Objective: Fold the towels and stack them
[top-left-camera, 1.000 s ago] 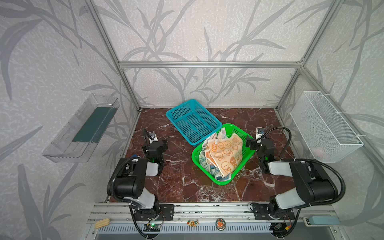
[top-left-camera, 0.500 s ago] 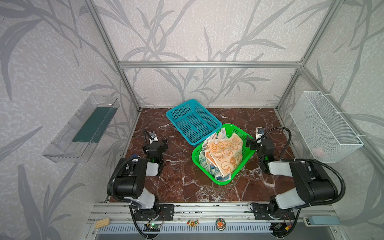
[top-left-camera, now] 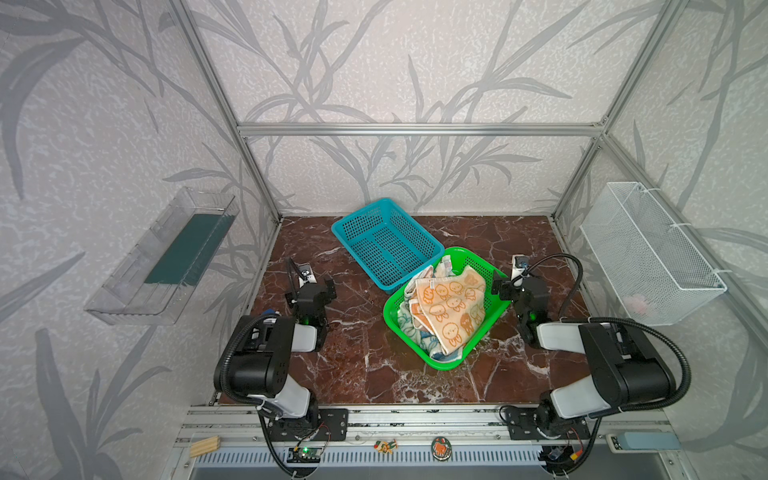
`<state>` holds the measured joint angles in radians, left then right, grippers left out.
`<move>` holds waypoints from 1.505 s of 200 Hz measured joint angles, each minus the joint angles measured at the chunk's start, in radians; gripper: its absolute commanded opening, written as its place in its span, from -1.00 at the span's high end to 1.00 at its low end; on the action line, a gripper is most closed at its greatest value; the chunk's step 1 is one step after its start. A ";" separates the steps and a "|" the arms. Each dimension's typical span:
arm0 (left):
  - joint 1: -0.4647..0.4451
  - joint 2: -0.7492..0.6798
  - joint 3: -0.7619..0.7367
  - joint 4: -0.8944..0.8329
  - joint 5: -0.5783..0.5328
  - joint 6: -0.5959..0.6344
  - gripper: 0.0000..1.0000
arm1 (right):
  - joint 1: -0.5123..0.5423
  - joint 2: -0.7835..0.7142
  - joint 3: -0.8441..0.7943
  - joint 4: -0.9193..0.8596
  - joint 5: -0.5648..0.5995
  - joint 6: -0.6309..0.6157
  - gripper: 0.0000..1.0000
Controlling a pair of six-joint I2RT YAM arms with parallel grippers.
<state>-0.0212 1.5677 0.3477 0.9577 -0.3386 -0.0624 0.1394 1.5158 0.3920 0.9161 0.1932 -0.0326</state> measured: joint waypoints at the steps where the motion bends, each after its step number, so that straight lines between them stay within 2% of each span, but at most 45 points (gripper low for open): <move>1: 0.000 0.000 0.000 0.000 0.000 0.000 -0.98 | 0.000 0.000 0.000 0.000 0.000 0.000 -0.98; 123: -0.006 -0.001 0.004 -0.009 -0.004 0.003 -0.98 | 0.000 -0.002 -0.003 0.005 0.000 -0.003 -0.98; 147: -0.027 -0.015 0.008 -0.022 -0.032 0.016 -0.98 | 0.003 -0.052 -0.015 -0.047 0.024 -0.003 -0.98; 174: -0.069 -0.092 0.054 -0.145 -0.097 0.037 -0.98 | 0.003 -0.119 -0.015 -0.111 0.045 -0.002 -0.98; 205: -0.124 -0.214 0.094 -0.253 -0.230 0.050 -0.98 | 0.004 -0.160 -0.014 -0.193 0.100 0.016 -0.98; 236: -0.143 -0.333 0.168 -0.475 -0.316 -0.013 -0.98 | 0.004 -0.240 -0.003 -0.318 0.153 0.064 -0.98; 268: -0.143 -0.480 0.259 -0.706 -0.290 -0.122 -0.98 | 0.004 -0.337 0.046 -0.470 0.173 0.157 -0.98; 301: -0.154 -0.574 0.348 -0.898 -0.211 -0.237 -0.99 | 0.004 -0.387 0.064 -0.541 0.116 0.212 -0.98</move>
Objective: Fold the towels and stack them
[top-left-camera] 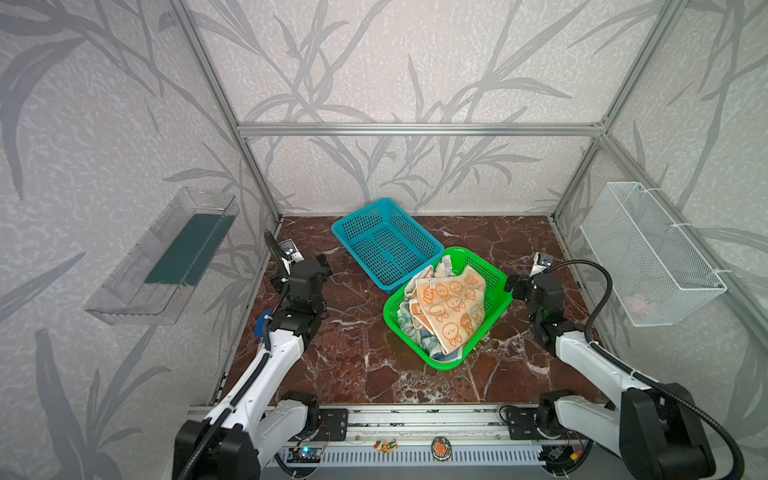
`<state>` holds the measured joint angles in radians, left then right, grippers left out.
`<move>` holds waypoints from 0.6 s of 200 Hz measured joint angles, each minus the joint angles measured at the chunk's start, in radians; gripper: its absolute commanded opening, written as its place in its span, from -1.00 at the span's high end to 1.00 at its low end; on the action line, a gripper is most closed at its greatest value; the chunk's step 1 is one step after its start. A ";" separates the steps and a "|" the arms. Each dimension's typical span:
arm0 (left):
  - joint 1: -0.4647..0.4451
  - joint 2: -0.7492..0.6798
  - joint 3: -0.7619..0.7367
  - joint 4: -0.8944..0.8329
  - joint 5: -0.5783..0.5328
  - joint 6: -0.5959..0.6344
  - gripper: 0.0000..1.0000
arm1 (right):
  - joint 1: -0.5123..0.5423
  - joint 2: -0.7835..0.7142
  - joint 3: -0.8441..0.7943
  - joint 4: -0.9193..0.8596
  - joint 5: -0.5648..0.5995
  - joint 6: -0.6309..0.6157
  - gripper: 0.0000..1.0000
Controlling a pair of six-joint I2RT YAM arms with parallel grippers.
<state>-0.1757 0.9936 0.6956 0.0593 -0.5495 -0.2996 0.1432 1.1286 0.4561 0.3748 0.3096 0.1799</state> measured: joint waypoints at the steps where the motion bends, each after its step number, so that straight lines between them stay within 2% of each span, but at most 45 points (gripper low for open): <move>1: 0.000 0.000 0.003 -0.005 0.002 -0.003 -0.98 | 0.000 0.000 0.001 -0.003 -0.002 0.001 -0.98; 44: -0.033 0.068 0.172 -0.227 0.099 -0.110 -0.98 | 0.010 0.000 0.106 -0.190 -0.090 0.033 -0.98; 78: -0.053 0.227 0.259 -0.304 0.184 -0.178 -0.98 | 0.063 0.000 0.240 -0.333 -0.125 0.024 -0.98; 120: -0.060 0.418 0.359 -0.399 0.253 -0.262 -0.98 | 0.181 0.026 0.396 -0.467 -0.132 -0.025 -0.98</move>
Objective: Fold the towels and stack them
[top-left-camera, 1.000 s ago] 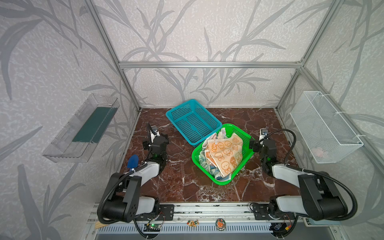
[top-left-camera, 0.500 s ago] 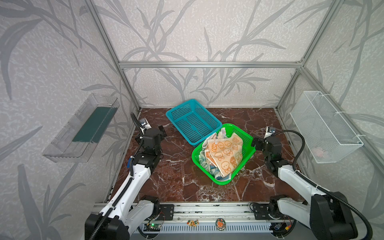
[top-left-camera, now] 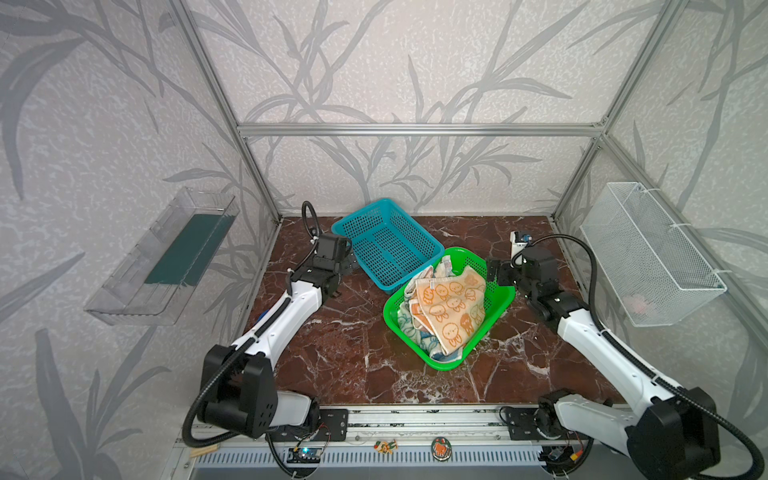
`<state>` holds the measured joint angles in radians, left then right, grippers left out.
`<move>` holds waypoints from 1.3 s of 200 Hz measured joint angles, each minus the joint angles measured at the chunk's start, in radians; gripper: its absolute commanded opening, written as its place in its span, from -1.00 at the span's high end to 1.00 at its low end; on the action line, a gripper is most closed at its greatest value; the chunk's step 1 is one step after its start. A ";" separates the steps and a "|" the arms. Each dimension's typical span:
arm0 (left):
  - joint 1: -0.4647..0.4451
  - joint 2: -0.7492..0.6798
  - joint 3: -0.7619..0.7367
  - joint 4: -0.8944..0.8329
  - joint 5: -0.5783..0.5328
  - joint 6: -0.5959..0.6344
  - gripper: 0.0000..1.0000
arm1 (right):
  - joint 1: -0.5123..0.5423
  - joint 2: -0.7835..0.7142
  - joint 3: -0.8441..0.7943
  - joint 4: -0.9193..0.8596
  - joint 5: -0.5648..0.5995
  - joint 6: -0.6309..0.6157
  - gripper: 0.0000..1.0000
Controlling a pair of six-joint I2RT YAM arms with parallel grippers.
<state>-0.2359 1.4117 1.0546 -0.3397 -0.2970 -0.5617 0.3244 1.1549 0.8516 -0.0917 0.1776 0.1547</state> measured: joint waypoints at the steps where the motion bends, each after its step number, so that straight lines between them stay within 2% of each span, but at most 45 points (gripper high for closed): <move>1: 0.000 0.002 0.002 -0.002 0.002 -0.002 -0.98 | 0.005 0.003 0.003 -0.003 0.000 -0.002 -0.98; 39: 0.000 0.139 0.139 -0.055 0.089 -0.062 -0.98 | 0.091 0.064 0.072 -0.056 -0.007 -0.039 -0.98; 90: 0.000 0.325 0.305 -0.158 0.185 -0.086 -0.97 | 0.104 0.097 0.111 -0.097 -0.026 -0.060 -0.98; 103: 0.000 0.364 0.346 -0.192 0.201 -0.086 -0.83 | 0.104 0.097 0.113 -0.097 -0.025 -0.070 -0.98; 134: 0.000 0.440 0.405 -0.235 0.254 -0.080 -0.27 | 0.105 0.087 0.096 -0.095 -0.025 -0.085 -0.98; 179: 0.000 0.510 0.432 -0.268 0.299 -0.086 0.00 | 0.105 0.075 0.074 -0.098 -0.021 -0.101 -0.98; 200: 0.000 0.513 0.435 -0.286 0.301 -0.075 0.32 | 0.105 0.074 0.074 -0.098 -0.021 -0.102 -0.98; 226: 0.000 0.515 0.460 -0.313 0.297 -0.061 0.54 | 0.105 0.074 0.074 -0.098 -0.022 -0.101 -0.98; 242: 0.004 0.519 0.482 -0.328 0.277 -0.065 0.60 | 0.105 0.074 0.074 -0.097 -0.022 -0.101 -0.98; 260: 0.010 0.522 0.507 -0.349 0.259 -0.048 0.86 | 0.105 0.074 0.074 -0.097 -0.026 -0.100 -0.98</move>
<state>-0.2264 1.9339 1.5620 -0.6891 -0.0383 -0.6098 0.4294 1.2285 0.9253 -0.1886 0.1516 0.0551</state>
